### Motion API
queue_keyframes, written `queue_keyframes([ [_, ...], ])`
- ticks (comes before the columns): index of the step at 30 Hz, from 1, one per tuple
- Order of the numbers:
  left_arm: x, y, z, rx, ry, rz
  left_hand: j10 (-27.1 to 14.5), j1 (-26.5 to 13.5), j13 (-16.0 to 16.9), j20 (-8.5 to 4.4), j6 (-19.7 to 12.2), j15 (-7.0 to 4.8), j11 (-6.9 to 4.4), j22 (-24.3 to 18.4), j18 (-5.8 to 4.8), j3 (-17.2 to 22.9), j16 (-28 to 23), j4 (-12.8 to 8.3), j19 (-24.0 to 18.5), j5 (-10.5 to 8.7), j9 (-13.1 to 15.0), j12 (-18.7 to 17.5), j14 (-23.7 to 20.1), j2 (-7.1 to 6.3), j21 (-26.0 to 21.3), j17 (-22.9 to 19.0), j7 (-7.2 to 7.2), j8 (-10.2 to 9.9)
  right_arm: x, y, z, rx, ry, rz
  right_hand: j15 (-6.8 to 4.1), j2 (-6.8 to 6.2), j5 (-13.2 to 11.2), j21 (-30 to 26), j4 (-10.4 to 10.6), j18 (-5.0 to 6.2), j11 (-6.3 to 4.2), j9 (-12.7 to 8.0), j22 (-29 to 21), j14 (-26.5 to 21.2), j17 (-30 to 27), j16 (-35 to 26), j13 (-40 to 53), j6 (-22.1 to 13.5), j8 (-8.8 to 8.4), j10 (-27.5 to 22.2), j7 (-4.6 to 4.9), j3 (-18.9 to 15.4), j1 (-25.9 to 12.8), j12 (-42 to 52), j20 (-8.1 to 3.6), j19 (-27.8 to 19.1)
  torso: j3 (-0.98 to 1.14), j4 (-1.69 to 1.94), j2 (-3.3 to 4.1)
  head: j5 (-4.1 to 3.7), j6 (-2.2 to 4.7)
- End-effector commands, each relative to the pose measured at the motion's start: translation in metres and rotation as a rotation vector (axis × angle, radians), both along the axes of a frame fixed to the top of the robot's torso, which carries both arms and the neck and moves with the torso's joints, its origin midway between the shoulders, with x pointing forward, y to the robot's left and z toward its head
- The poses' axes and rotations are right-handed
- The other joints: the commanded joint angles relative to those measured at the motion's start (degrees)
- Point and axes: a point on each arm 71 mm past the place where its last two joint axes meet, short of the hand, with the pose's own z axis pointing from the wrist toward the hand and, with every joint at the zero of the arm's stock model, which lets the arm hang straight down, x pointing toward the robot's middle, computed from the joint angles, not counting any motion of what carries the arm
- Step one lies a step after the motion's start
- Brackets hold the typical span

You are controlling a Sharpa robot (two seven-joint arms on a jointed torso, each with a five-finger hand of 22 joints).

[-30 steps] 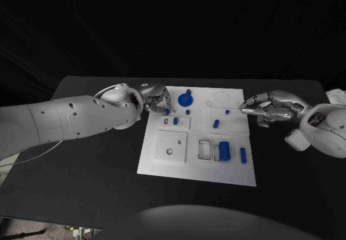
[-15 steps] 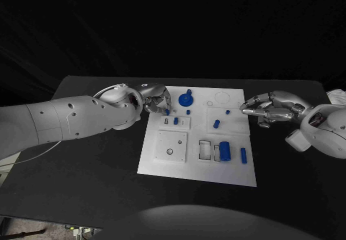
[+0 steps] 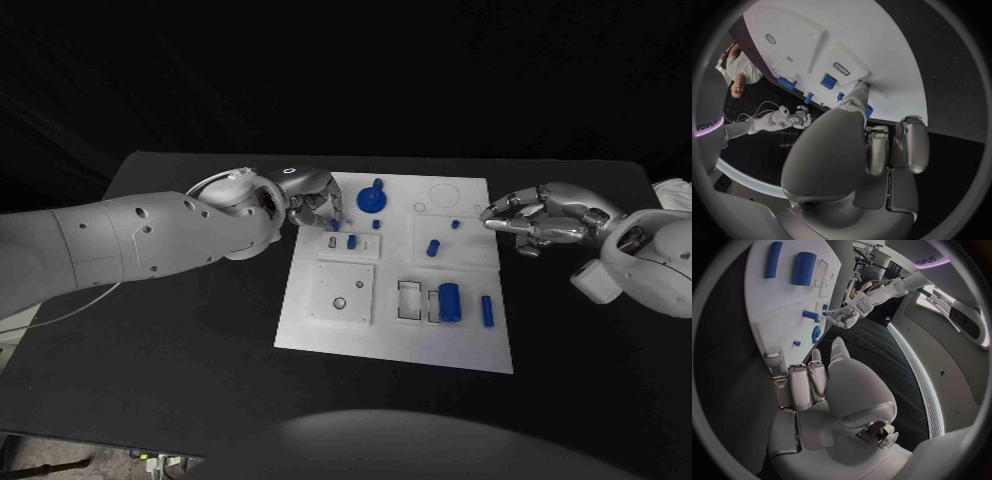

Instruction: Assemble the parts on the task board

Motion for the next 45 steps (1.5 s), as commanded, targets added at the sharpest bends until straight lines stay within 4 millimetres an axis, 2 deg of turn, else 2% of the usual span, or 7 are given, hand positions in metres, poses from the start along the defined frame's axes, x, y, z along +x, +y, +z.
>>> queue_keyframes([
  [1,-0.0014,-0.0020,0.0007,-0.002,-0.011,-0.024,2.3,0.1,10.6,-0.46,-0.6,-0.49,-0.46,11.7,0.54,0.4,0.1,0.1,0.4,0.13,0.2,-0.3,6.0,-0.79,-0.3,15.1,-0.02,0.4,-0.0011,0.0009,-0.0014,0.001,0.010,0.015,-0.01,-0.02,0.2,-0.3,-0.5,0.50,-0.09,-0.1,5.4,-0.2,9.1,-0.3,-0.7,0.5,-0.19,-0.3,0.13,0.1,0.5,-0.2,-0.13,-0.5,0.03,0.01,0.00,0.02,0.01],
  [12,-0.0021,-0.0008,0.0033,-0.020,-0.045,-0.036,2.0,0.2,10.2,-0.72,-2.4,-0.89,-0.99,11.8,0.52,0.4,0.1,0.3,0.5,-0.42,0.5,-0.6,6.0,-1.58,-0.3,15.1,-0.06,0.8,-0.0015,0.0002,-0.0035,0.000,0.014,0.012,-0.02,-0.02,0.2,-0.2,-0.5,0.49,-0.10,-0.1,5.5,-0.2,9.1,-0.3,-0.7,0.5,-0.18,-0.3,0.12,0.1,0.6,-0.2,-0.13,-0.4,0.00,0.01,0.01,0.07,0.01],
  [19,-0.0028,-0.0006,0.0059,-0.027,-0.084,-0.052,2.2,-0.2,10.0,-1.18,-3.7,-1.43,-1.67,12.0,0.46,-0.3,0.1,0.5,0.7,-0.31,0.5,-0.7,6.0,-3.04,0.0,15.1,-0.64,0.8,-0.0017,0.0008,-0.0046,-0.001,0.018,0.014,-0.02,-0.02,0.2,-0.2,-0.5,0.49,-0.10,-0.1,5.5,-0.2,9.1,-0.3,-0.7,0.5,-0.18,-0.3,0.12,0.1,0.6,-0.2,-0.13,-0.4,0.04,0.02,0.02,0.08,0.01],
  [36,-0.0043,0.0026,0.0069,-0.030,-0.095,-0.065,2.3,-1.7,9.9,-1.68,-5.5,-1.87,-2.14,11.9,0.53,-1.6,0.1,0.9,0.5,-1.90,0.2,-0.7,6.0,-4.06,-0.5,15.1,-1.19,0.1,-0.0017,-0.0005,-0.0052,-0.004,0.020,0.009,-0.02,0.01,0.2,-0.3,-0.6,0.51,-0.10,-0.1,5.4,-0.2,9.1,-0.3,-0.8,0.6,-0.18,-0.4,0.12,0.1,0.7,-0.3,-0.13,-0.5,0.04,-0.01,0.01,0.13,0.01],
  [45,-0.0060,0.0079,0.0066,-0.036,-0.080,-0.069,2.5,-2.7,10.0,-1.76,-6.0,-1.93,-2.28,11.9,0.57,-2.5,0.1,0.9,0.4,-1.97,0.0,-0.7,6.0,-4.25,-0.7,15.1,-1.34,-0.3,-0.0015,-0.0018,-0.0052,-0.005,0.019,0.005,-0.02,0.00,0.2,-0.4,-0.7,0.53,-0.11,-0.1,5.4,-0.3,9.1,-0.3,-0.8,0.6,-0.19,-0.5,0.12,0.1,0.7,-0.3,-0.13,-0.6,0.07,-0.01,-0.01,0.06,0.01],
])
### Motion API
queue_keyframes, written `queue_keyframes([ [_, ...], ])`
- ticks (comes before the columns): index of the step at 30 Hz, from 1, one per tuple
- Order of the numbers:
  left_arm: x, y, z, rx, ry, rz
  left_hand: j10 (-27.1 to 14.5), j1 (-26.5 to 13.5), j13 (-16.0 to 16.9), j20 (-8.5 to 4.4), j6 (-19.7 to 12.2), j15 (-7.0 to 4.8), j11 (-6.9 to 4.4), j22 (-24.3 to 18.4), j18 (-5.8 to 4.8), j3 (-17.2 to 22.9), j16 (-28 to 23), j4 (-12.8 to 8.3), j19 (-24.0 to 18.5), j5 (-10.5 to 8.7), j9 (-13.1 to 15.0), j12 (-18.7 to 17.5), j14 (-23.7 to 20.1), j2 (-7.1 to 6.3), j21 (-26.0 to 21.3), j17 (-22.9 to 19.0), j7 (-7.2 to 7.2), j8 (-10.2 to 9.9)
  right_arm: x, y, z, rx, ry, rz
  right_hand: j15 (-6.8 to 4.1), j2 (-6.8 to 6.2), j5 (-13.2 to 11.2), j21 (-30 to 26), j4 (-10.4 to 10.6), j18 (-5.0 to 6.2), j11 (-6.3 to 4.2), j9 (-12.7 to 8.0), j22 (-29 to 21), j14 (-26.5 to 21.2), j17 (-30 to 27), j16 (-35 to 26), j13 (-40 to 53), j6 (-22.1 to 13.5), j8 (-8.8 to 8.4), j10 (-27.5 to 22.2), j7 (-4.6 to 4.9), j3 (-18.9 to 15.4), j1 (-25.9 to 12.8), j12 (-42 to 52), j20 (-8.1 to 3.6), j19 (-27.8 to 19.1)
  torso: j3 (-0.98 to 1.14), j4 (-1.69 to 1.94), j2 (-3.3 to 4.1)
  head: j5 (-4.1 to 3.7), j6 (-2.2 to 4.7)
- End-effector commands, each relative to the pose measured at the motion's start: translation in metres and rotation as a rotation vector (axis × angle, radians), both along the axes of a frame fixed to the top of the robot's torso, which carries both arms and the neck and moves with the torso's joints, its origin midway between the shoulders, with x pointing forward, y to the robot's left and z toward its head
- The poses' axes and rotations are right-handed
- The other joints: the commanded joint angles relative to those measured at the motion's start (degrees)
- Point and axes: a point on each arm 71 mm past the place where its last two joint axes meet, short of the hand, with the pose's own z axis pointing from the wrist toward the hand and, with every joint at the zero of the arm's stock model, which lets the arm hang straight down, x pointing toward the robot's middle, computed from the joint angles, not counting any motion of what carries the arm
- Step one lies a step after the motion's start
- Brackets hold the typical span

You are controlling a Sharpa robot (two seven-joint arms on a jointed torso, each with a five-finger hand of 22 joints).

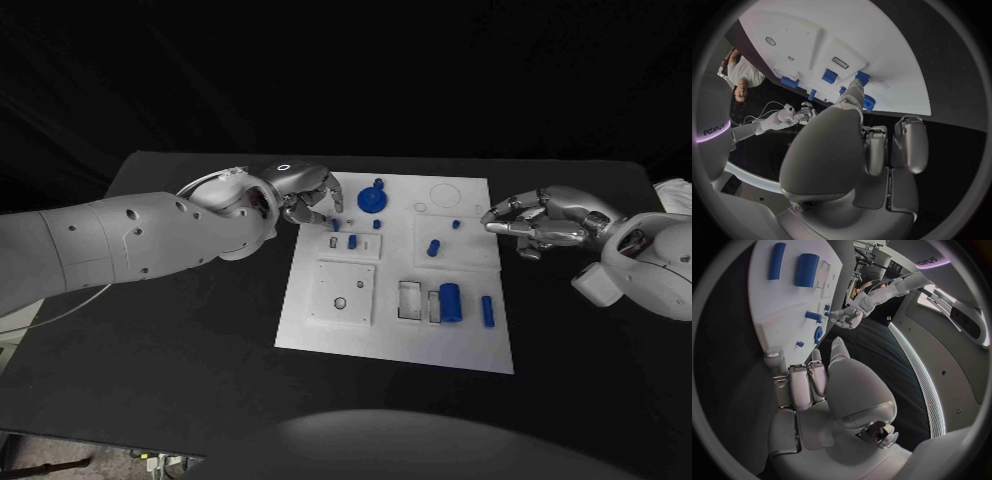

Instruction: Assemble the parts on the task board

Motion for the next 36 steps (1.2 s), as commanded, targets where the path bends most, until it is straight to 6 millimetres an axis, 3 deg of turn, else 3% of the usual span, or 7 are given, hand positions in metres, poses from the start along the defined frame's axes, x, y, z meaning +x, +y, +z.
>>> queue_keyframes([
  [1,-0.002,-0.001,0.000,-0.007,0.008,-0.026,2.5,-0.9,10.0,-0.34,-0.7,-0.29,-0.34,11.9,0.58,-0.7,0.1,0.0,0.5,-0.40,-0.1,-0.1,6.0,-0.09,-0.4,15.1,-0.05,-0.4,-0.001,0.000,-0.001,0.000,0.008,0.012,-0.02,0.02,0.2,-0.4,-0.4,0.53,-0.21,-0.1,5.4,-0.3,9.1,-0.3,-0.8,0.4,-0.19,-0.4,-0.08,0.1,0.7,-0.3,0.08,-0.4,0.04,0.00,-0.03,-0.05,0.01],
  [12,-0.004,0.006,0.000,-0.018,0.032,-0.019,2.3,-3.3,9.6,-0.47,-1.9,-0.38,-0.38,11.9,0.62,-2.7,0.1,0.2,0.4,-0.54,-0.6,-0.4,6.0,-0.08,-0.7,15.1,-0.04,-1.4,-0.001,0.000,-0.001,0.000,0.005,0.009,-0.02,0.00,0.2,-0.4,-0.4,0.53,-0.21,-0.1,5.4,-0.3,9.1,-0.3,-0.8,0.4,-0.21,-0.4,-0.07,0.1,0.7,-0.3,0.08,-0.4,0.00,0.00,0.01,-0.13,0.01],
  [18,-0.005,0.013,0.007,-0.121,0.021,0.029,3.4,-12.3,11.2,-0.07,-1.5,0.29,0.51,12.0,0.51,-4.9,0.1,0.3,0.6,0.20,-0.8,0.8,6.0,3.01,-0.4,15.1,1.24,-1.8,-0.001,-0.001,0.000,0.002,0.001,0.005,-0.02,0.16,0.1,-0.5,-0.1,0.54,-0.20,-0.2,5.4,-0.3,9.1,-0.3,-0.9,0.4,-0.32,-0.5,0.07,-0.1,0.3,-0.4,0.08,-0.4,0.06,-0.03,-0.04,-0.14,0.01],
  [22,-0.004,0.019,0.020,-0.178,0.015,0.099,6.1,-19.7,15.1,0.54,1.1,0.98,1.29,12.5,0.14,-6.5,0.1,0.0,1.5,7.23,-0.1,3.7,6.0,6.59,1.1,15.1,1.19,-0.3,-0.002,0.000,0.001,0.008,-0.005,0.004,-0.01,0.19,0.1,-0.5,0.0,0.53,-0.20,-0.2,5.4,-0.3,9.1,-0.3,-0.9,0.4,-0.34,-0.5,0.09,-0.1,0.2,-0.4,0.09,-0.4,0.08,-0.07,-0.01,-0.14,0.01],
  [24,-0.001,0.023,0.030,-0.173,0.054,0.179,6.1,-24.5,15.1,0.13,4.7,0.05,-0.07,13.1,-0.21,-8.8,0.1,0.0,2.6,16.34,2.4,3.7,6.0,8.50,3.0,15.1,-0.75,3.5,-0.002,0.001,0.001,0.011,-0.008,0.004,-0.01,0.27,0.2,-0.3,0.0,0.50,-0.19,-0.2,5.4,-0.2,9.2,-0.3,-0.9,0.4,-0.35,-0.4,0.12,-0.1,0.1,-0.3,0.09,-0.3,0.16,-0.15,0.03,-0.04,0.01],
  [27,0.001,0.025,0.036,-0.107,0.177,0.295,6.1,-30.3,15.1,-0.75,7.9,-0.84,-1.15,13.4,-0.44,-11.1,0.1,0.2,3.3,19.66,5.2,3.7,6.0,10.11,4.1,15.1,-2.11,6.7,-0.003,0.002,0.001,0.013,-0.010,0.005,-0.01,0.40,0.2,-0.3,0.2,0.50,-0.19,-0.2,5.4,-0.1,9.2,-0.3,-0.9,0.5,-0.37,-0.4,0.14,-0.1,0.0,-0.3,0.09,-0.2,0.11,-0.13,0.07,-0.07,0.01],
  [36,-0.004,0.022,0.032,0.197,0.753,0.553,6.1,-38.5,15.1,-1.58,5.9,-1.32,-1.21,13.1,-0.31,-16.0,0.1,0.3,3.1,15.58,7.1,3.7,6.0,11.82,3.5,15.1,-1.46,3.0,-0.002,0.005,0.003,0.014,-0.012,0.005,0.00,0.76,0.4,-0.7,0.5,0.57,-0.18,-0.3,5.3,-0.4,9.0,-0.4,-1.0,0.5,-0.45,-0.6,0.16,-0.2,-0.4,-0.5,0.10,-0.6,0.25,-0.24,0.03,0.22,0.01],
])
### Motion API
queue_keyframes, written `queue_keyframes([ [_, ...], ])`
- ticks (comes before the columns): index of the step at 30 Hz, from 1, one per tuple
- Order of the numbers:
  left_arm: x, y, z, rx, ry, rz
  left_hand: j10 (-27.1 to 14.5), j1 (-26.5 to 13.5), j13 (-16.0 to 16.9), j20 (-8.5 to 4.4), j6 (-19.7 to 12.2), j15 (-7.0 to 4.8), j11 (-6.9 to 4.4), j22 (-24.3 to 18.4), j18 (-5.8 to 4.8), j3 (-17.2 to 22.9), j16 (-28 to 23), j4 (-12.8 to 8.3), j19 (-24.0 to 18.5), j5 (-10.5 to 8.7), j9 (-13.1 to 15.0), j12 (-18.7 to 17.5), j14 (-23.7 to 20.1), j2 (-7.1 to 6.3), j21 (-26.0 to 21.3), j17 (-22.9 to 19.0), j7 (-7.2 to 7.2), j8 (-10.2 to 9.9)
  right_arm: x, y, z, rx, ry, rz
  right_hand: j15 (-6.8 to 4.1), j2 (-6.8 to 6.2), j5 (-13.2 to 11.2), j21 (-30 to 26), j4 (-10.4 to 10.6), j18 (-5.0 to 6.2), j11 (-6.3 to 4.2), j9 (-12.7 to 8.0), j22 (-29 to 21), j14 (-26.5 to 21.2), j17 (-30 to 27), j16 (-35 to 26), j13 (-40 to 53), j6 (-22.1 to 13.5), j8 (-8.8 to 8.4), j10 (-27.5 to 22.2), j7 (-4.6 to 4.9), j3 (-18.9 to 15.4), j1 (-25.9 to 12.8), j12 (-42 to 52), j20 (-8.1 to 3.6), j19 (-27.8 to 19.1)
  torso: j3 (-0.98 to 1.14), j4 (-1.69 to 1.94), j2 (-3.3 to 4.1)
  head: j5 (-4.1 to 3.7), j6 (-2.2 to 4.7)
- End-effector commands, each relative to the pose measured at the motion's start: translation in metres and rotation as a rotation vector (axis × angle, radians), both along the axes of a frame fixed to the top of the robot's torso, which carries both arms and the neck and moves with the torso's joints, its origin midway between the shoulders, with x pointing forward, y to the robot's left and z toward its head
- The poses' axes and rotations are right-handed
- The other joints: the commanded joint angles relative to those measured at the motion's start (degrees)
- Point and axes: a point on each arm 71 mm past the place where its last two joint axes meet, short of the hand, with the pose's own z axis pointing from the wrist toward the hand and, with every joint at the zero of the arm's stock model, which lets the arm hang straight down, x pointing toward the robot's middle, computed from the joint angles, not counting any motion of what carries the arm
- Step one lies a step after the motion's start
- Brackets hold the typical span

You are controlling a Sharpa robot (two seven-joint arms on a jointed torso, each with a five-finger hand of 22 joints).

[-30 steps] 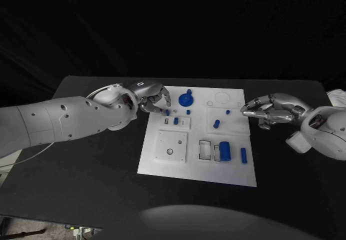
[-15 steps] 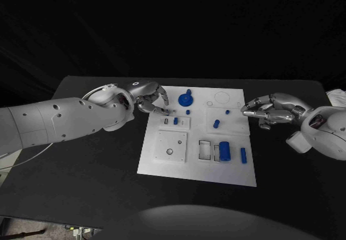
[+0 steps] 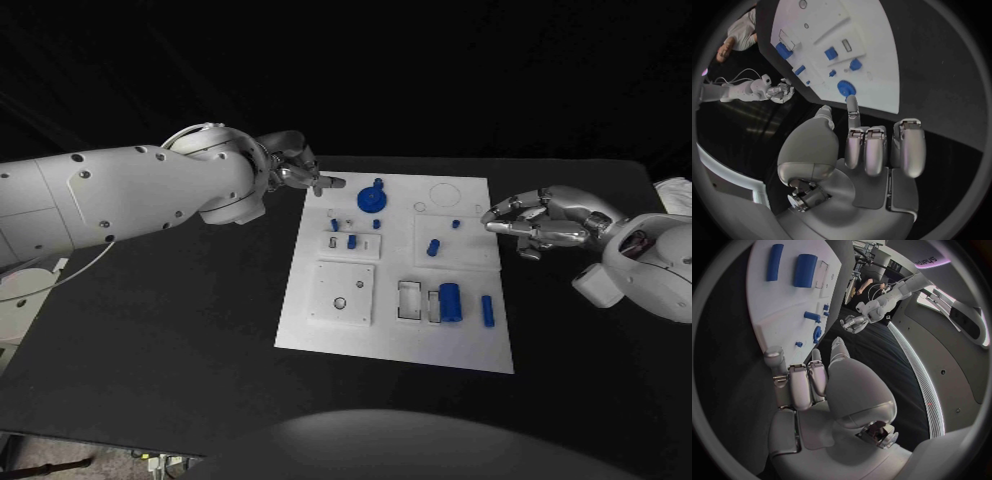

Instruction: Assemble the parts on the task board

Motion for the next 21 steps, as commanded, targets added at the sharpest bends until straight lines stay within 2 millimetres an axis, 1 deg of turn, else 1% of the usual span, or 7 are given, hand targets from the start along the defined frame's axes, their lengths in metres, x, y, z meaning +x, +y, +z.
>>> queue_keyframes([
  [1,-0.011,0.007,-0.023,0.154,0.444,0.144,6.0,-0.7,15.1,-0.20,-0.4,-0.24,0.00,13.1,-0.30,-0.6,0.1,0.0,3.0,0.86,0.0,0.1,6.0,0.31,-0.6,15.1,0.26,-1.5,0.000,0.003,0.001,0.007,-0.004,0.006,0.00,0.51,0.3,-0.2,0.3,0.58,-0.18,-0.1,5.4,-0.4,9.0,-0.4,-1.0,0.3,-0.22,-0.2,-0.05,0.0,0.0,-0.3,-0.11,-0.4,-0.02,-0.02,0.00,0.03,0.01],
  [4,-0.006,0.003,-0.024,0.187,0.500,0.163,6.0,-1.1,15.1,-0.11,0.0,-0.22,0.08,13.1,-0.31,-1.1,0.1,0.0,3.1,2.02,0.1,0.1,6.0,0.95,-0.5,15.1,0.34,-2.6,0.000,0.004,0.002,0.008,-0.004,0.009,0.01,0.61,0.4,-0.2,0.4,0.57,-0.18,-0.1,5.4,-0.4,9.0,-0.4,-1.0,0.3,-0.25,-0.3,-0.06,0.0,0.0,-0.3,-0.11,-0.4,-0.18,0.07,0.09,-0.20,0.01],
  [8,0.001,0.000,-0.025,0.197,0.547,0.184,6.0,-2.1,15.1,-0.26,1.5,-0.42,-0.15,13.2,-0.38,-1.8,0.1,0.0,3.4,4.15,0.3,0.1,6.0,2.21,-0.2,15.1,0.11,-4.0,0.000,0.005,0.002,0.008,-0.001,0.011,0.01,0.67,0.5,-0.2,0.5,0.58,-0.18,-0.1,5.4,-0.5,9.0,-0.4,-1.1,0.3,-0.27,-0.3,-0.06,0.0,-0.1,-0.3,-0.11,-0.4,-0.09,-0.14,0.03,0.00,0.01],
  [12,0.006,-0.003,-0.026,0.169,0.596,0.197,6.0,-2.5,15.1,-0.32,1.5,-0.44,-0.10,13.1,-0.37,-2.2,0.1,0.0,3.4,4.95,0.1,0.1,6.0,3.07,-0.4,15.1,0.25,-5.5,0.000,0.006,0.002,0.008,-0.001,0.010,0.01,0.69,0.5,-0.3,0.5,0.58,-0.18,-0.1,5.4,-0.5,8.9,-0.4,-1.1,0.3,-0.27,-0.3,-0.06,0.0,-0.1,-0.3,-0.11,-0.4,-0.03,-0.07,0.05,-0.02,0.01],
  [13,0.007,-0.004,-0.026,0.157,0.606,0.201,6.0,-2.5,15.1,-0.29,1.5,-0.41,-0.04,13.1,-0.35,-2.3,0.1,-0.1,3.4,5.37,0.0,0.1,6.0,3.26,-0.5,15.1,0.34,-6.0,0.000,0.006,0.002,0.008,-0.001,0.010,0.01,0.69,0.5,-0.3,0.5,0.58,-0.18,-0.1,5.4,-0.5,8.9,-0.4,-1.1,0.3,-0.27,-0.3,-0.06,0.0,-0.1,-0.3,-0.11,-0.4,-0.06,0.01,0.04,-0.11,0.01],
  [17,0.010,-0.008,-0.027,0.118,0.623,0.215,6.0,-1.5,15.1,-0.13,1.5,-0.18,0.23,13.0,-0.29,-2.7,0.1,-0.2,3.3,7.32,-0.2,0.1,6.0,3.54,-0.8,15.1,0.63,-8.0,0.000,0.006,0.002,0.009,0.000,0.010,0.02,0.76,0.6,-0.4,0.5,0.61,-0.17,-0.1,5.3,-0.6,8.9,-0.4,-1.1,0.3,-0.30,-0.4,-0.09,0.0,0.0,-0.4,-0.11,-0.6,-0.14,0.07,0.06,-0.11,0.01],
  [21,0.011,-0.013,-0.027,0.085,0.620,0.227,6.0,-0.2,15.1,0.10,1.3,0.08,0.52,12.8,-0.18,-2.8,0.1,-0.2,3.1,8.55,-0.4,0.1,6.0,3.61,-1.3,15.1,0.95,-9.7,0.000,0.006,0.002,0.010,0.003,0.010,0.02,0.80,0.7,-0.5,0.5,0.62,-0.17,-0.1,5.3,-0.6,8.9,-0.4,-1.2,0.3,-0.32,-0.5,-0.10,0.0,0.0,-0.4,-0.11,-0.6,-0.11,0.08,-0.03,0.02,0.01],
])
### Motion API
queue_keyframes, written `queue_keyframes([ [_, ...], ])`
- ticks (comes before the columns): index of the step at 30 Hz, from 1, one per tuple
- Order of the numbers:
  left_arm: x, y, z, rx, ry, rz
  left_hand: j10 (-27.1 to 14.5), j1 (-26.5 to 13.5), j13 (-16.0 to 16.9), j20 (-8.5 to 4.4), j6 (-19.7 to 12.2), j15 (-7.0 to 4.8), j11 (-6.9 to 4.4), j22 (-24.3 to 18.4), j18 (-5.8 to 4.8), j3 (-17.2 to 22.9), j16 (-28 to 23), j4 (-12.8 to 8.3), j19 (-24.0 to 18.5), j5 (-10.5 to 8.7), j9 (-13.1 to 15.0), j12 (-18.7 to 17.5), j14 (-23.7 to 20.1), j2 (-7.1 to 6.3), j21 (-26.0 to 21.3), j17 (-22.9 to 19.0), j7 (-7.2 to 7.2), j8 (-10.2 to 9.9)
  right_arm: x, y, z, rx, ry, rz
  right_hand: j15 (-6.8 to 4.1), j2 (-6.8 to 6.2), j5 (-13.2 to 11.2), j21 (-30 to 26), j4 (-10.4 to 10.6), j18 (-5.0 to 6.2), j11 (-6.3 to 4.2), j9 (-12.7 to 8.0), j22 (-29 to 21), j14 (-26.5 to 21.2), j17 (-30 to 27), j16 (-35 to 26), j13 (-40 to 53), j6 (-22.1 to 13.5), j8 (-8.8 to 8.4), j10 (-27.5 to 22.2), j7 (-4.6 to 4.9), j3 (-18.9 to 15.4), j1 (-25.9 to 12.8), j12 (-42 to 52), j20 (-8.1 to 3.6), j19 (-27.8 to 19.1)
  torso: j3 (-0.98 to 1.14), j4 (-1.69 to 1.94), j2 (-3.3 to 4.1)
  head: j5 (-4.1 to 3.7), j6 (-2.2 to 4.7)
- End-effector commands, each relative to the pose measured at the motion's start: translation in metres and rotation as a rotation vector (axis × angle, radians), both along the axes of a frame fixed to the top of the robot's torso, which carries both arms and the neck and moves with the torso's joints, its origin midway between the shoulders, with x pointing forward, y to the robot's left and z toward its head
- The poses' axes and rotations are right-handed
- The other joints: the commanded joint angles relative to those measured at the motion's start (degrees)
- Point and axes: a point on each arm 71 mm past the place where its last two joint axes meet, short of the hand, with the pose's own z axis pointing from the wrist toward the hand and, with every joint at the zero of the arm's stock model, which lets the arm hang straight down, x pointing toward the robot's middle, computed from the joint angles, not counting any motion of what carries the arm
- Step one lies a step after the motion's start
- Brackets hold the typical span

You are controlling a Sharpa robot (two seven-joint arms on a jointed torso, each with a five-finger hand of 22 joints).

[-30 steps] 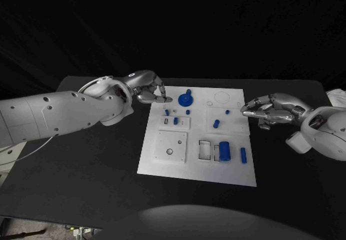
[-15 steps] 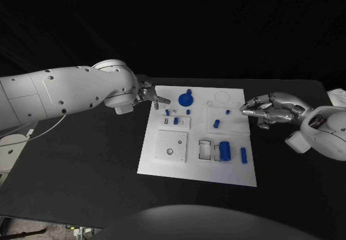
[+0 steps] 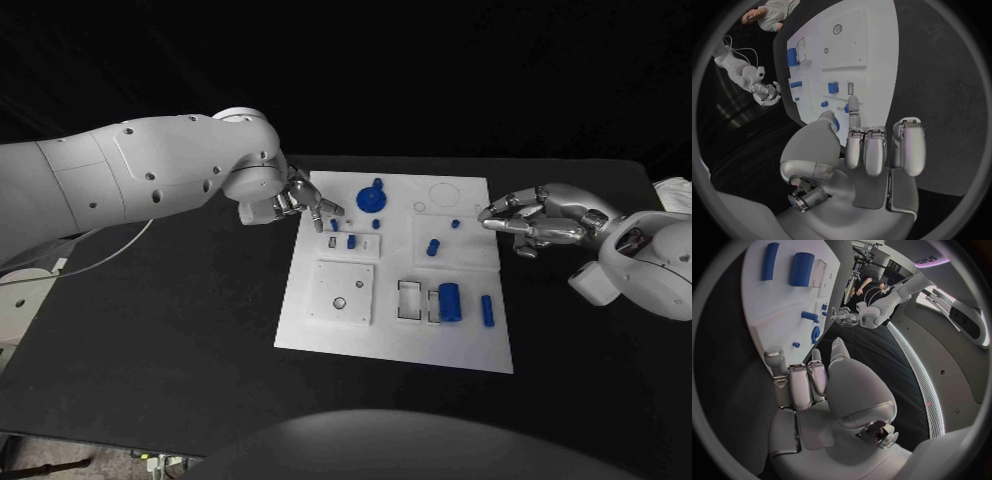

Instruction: Assemble the parts on the task board

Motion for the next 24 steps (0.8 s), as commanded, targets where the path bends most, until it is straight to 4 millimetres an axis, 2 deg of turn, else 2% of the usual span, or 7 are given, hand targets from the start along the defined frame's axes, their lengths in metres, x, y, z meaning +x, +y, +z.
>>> queue_keyframes([
  [1,-0.0052,0.0041,-0.0039,0.057,0.102,0.104,6.0,1.0,15.1,0.15,-0.1,0.13,0.57,12.8,-0.16,-0.4,0.1,-0.1,3.1,0.52,-0.1,0.1,6.0,-0.17,-0.4,15.1,0.46,-0.8,-0.0003,0.0015,-0.0002,0.004,0.006,0.006,-0.19,0.67,0.4,-0.2,0.3,0.63,-0.01,-0.1,5.3,-0.4,8.9,-0.2,-1.2,0.3,-0.32,-0.3,-0.10,-0.1,0.1,-0.3,0.11,-0.4,-0.01,0.06,-0.06,0.12,0.01],
  [5,-0.0040,0.0010,-0.0041,0.045,0.094,0.117,6.0,2.0,15.1,0.28,-0.2,0.27,0.71,12.7,-0.06,-0.4,0.1,-0.1,2.9,0.87,-0.1,0.1,6.0,-0.22,-0.8,15.1,0.61,-1.5,0.0000,0.0017,-0.0004,0.004,0.009,0.007,-0.19,0.67,0.4,-0.2,0.3,0.63,-0.01,-0.1,5.3,-0.4,8.9,-0.2,-1.2,0.3,-0.32,-0.3,-0.10,-0.1,0.1,-0.3,0.11,-0.4,-0.06,0.10,-0.07,0.23,0.01],
  [24,0.0023,-0.0035,-0.0090,0.082,0.047,0.132,6.0,5.0,15.1,0.60,-0.1,0.55,0.93,12.0,0.42,0.0,0.1,-0.2,2.0,2.05,0.7,0.1,6.0,0.04,-3.0,15.1,0.76,-2.9,0.0009,0.0031,-0.0013,0.002,0.017,0.011,-0.18,0.84,0.6,-0.4,0.4,0.66,0.00,-0.2,5.3,-0.5,8.8,-0.3,-1.2,0.2,-0.43,-0.5,-0.10,-0.1,0.1,-0.3,0.11,-0.6,0.01,-0.04,-0.02,0.57,0.01],
])
